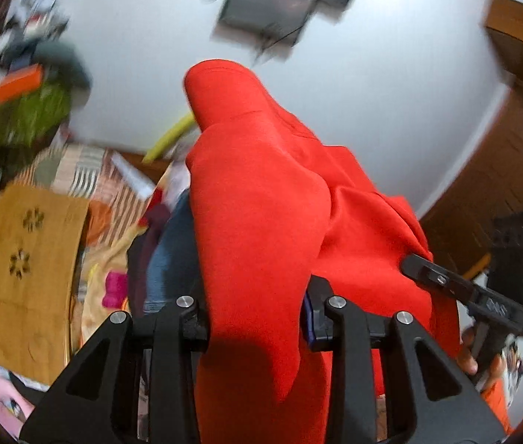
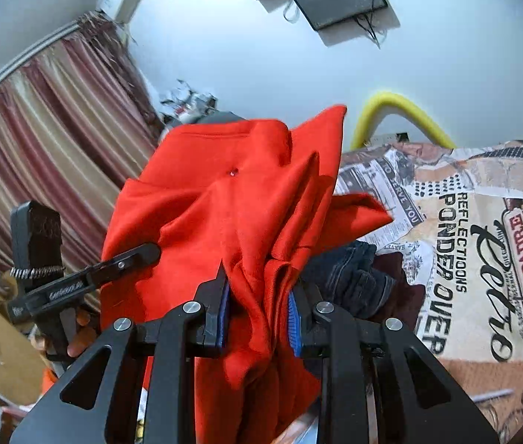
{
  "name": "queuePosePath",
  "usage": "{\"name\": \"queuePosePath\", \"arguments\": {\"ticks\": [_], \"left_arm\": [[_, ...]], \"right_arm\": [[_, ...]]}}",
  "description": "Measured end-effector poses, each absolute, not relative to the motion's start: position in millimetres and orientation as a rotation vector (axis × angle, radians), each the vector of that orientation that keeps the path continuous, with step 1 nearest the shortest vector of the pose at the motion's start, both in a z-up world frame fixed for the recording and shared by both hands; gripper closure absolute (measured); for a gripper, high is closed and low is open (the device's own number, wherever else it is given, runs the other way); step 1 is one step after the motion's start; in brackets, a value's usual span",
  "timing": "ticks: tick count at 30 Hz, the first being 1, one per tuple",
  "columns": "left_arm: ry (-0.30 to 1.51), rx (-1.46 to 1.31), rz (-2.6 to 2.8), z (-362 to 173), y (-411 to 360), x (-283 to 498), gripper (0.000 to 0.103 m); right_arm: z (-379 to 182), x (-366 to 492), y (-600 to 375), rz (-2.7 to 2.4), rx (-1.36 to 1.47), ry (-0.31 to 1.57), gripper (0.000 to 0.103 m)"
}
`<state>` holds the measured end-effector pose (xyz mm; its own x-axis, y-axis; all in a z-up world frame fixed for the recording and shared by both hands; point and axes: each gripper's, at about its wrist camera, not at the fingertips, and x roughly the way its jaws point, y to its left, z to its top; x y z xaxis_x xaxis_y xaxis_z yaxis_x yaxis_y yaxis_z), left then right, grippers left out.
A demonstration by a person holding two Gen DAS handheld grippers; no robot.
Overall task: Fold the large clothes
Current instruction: 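Lift the jacket bundle with both tools and carry it onto the jeans stack, then open both tools to release the jacket on the stack and withdraw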
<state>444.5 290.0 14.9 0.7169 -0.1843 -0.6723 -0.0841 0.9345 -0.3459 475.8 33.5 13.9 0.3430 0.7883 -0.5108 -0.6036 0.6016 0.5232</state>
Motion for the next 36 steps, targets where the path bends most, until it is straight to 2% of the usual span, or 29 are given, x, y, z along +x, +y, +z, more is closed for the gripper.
{"name": "queuePosePath", "arguments": {"ticks": [3,5,7,9,11,20,31,36], "left_arm": [[0.904,-0.399,0.02,-46.5,309.2,478.2,0.07],[0.922,-0.383,0.057,-74.3,318.8,484.6,0.061],[0.897,-0.396,0.027,-79.2,326.5,480.0,0.057],[0.894,-0.402,0.012,-76.4,330.0,474.5,0.048],[0.905,-0.372,0.027,-74.3,327.5,472.2,0.046],[0.861,-0.139,0.169,-38.8,281.3,422.0,0.046],[0.513,-0.01,0.139,84.7,189.1,270.5,0.045],[0.398,-0.003,0.135,113.7,157.5,204.6,0.045]], "right_arm": [[-22.4,490.7,51.3,0.878,0.23,0.883,0.081],[-49.7,503.1,61.2,0.8,0.162,0.932,0.081],[-65.6,508.8,59.9,0.765,0.143,0.971,0.081],[-72.6,508.8,52.6,0.785,0.169,0.994,0.079],[-68.2,504.3,44.1,0.783,0.161,0.98,0.074],[-10.4,440.2,33.6,0.736,-0.031,0.824,0.071],[91.6,316.7,-15.5,0.795,0.006,0.493,0.071],[121.9,238.9,-46.1,0.826,0.049,0.336,0.07]]}}
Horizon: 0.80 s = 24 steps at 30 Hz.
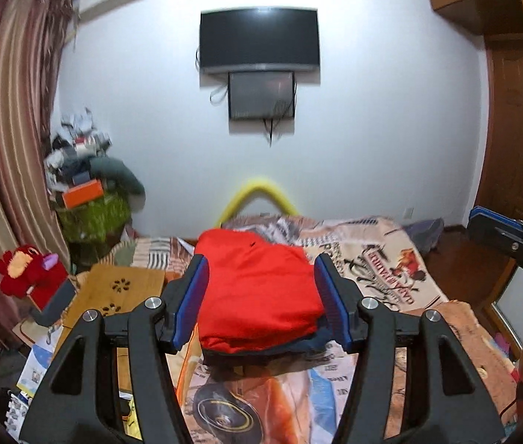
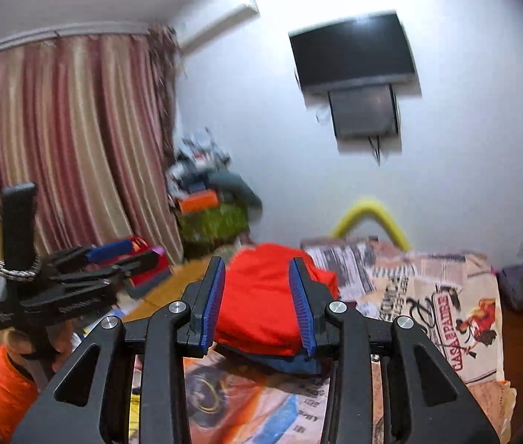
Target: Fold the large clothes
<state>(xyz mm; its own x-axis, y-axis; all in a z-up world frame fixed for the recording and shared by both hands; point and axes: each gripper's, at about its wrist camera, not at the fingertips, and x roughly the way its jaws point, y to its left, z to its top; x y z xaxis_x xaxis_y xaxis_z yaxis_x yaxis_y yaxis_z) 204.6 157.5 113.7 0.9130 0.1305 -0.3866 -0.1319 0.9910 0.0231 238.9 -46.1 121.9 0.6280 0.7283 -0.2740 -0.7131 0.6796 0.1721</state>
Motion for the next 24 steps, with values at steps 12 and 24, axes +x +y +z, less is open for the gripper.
{"name": "queuePosePath", "arguments": {"ticks": [12,24], "left_arm": [[0.117,0.044,0.218,116.1,98.5,67.0,0.043],[0.077,-0.061,0.254,96.8,103.5,40.8,0.001]], "right_arm": [[124.5,142.6,-69.1,0.758,0.059,0.149,0.045],[113.7,136.8,-64.1,0.675,0.048,0.134,0.0]]}}
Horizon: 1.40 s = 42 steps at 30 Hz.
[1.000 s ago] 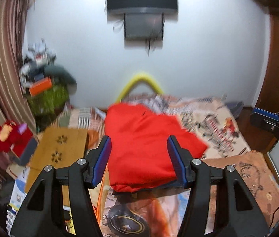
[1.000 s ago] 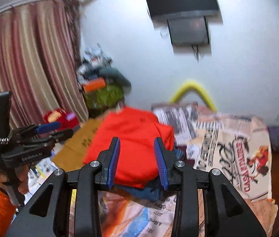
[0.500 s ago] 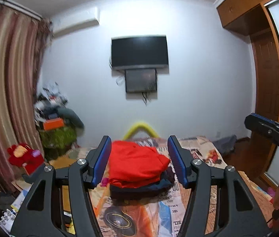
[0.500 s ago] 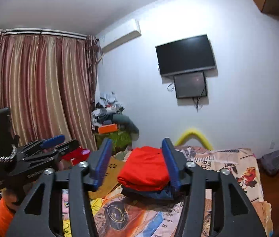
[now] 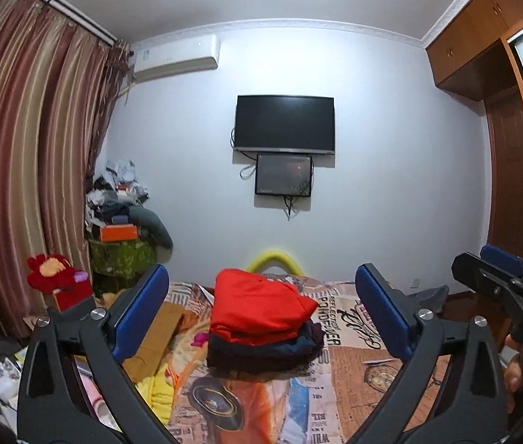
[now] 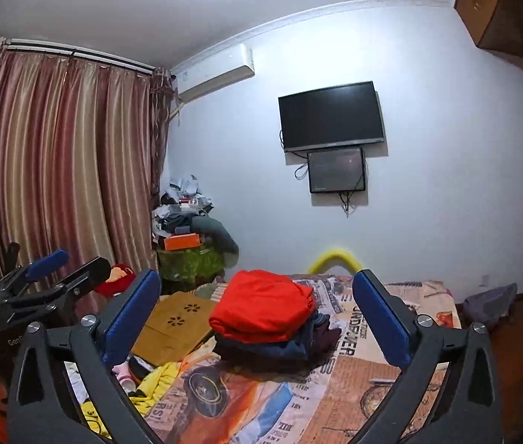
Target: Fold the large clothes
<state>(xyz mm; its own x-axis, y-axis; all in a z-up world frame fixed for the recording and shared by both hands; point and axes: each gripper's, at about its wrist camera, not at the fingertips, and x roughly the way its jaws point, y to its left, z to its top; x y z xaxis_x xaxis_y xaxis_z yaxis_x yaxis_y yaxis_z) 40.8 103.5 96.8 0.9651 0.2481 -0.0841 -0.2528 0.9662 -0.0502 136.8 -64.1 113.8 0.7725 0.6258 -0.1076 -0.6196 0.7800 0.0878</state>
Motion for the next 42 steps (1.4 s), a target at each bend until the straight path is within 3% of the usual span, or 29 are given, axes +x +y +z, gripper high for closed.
{"name": "queuePosePath", "arguments": {"ticks": [42], "left_arm": [[0.134,-0.101,0.24,78.1,107.4,44.7,0.001]], "right_arm": [[96.7,126.1,-76.8,0.651,0.027,0.19,0.0]]}}
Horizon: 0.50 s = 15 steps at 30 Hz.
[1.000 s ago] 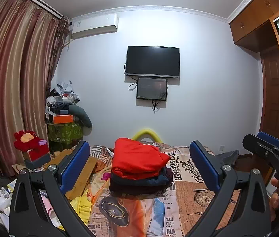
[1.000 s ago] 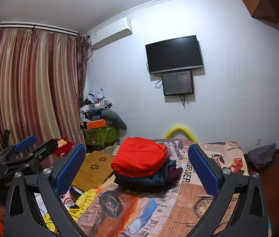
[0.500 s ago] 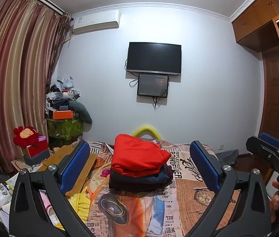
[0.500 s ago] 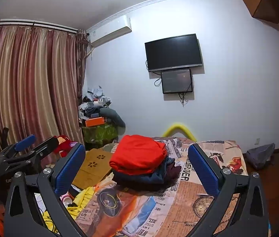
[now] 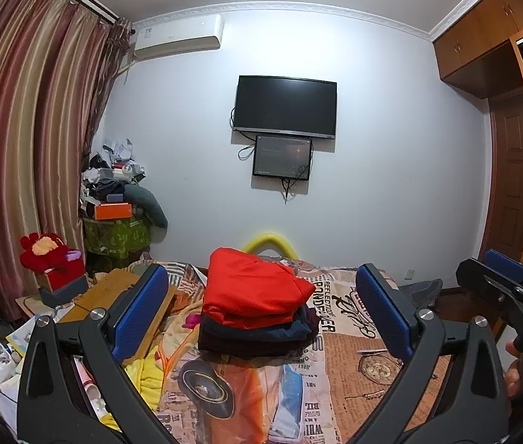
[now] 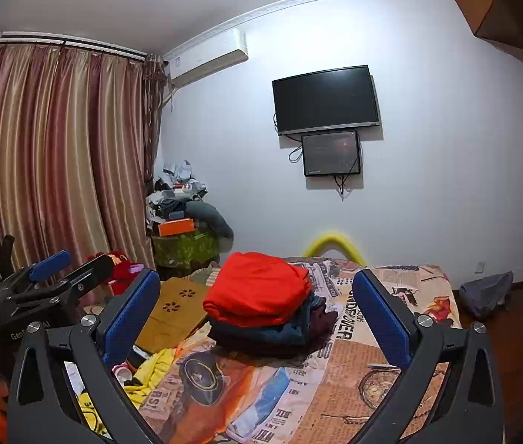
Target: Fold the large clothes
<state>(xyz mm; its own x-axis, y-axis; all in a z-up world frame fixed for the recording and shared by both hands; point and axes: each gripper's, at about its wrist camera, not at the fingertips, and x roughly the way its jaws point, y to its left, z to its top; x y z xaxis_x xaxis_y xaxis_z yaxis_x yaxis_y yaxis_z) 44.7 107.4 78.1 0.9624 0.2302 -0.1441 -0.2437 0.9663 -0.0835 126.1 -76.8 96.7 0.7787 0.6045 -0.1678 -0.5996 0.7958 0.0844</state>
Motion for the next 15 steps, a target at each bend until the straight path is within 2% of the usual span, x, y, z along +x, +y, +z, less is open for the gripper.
{"name": "queuePosePath", "arguments": {"ticks": [15], "left_arm": [[0.145,-0.118,0.203,76.5,107.7,45.3,0.001]], "right_arm": [[98.3,123.9,-79.3,0.639,0.022,0.189,0.0]]}}
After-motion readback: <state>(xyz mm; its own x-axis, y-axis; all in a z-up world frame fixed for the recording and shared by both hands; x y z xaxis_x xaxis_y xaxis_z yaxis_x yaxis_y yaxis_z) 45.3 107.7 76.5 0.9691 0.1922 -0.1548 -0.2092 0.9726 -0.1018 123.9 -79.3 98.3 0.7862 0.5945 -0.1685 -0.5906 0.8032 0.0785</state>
